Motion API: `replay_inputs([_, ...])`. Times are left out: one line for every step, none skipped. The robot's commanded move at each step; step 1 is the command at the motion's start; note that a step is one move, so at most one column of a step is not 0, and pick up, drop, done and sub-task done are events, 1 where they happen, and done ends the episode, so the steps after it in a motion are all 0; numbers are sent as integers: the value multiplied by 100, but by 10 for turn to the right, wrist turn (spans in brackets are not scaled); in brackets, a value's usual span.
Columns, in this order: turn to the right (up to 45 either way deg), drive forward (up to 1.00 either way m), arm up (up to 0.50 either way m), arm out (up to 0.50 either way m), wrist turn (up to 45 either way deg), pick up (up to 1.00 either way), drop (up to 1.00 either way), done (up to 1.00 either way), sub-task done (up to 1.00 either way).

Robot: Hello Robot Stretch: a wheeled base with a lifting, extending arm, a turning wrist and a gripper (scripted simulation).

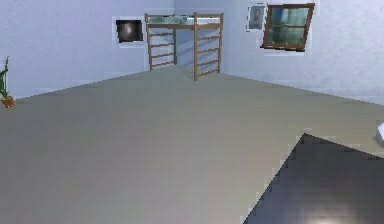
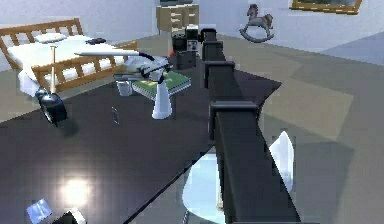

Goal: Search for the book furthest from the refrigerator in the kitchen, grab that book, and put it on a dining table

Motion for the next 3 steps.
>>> replay_inputs([0,0,0,0,0,0,100,0,0])
replay_inputs([0,0,0,-10,0,0,0,0,0])
replay_inputs([0,0,0,0,0,0,0,100,0])
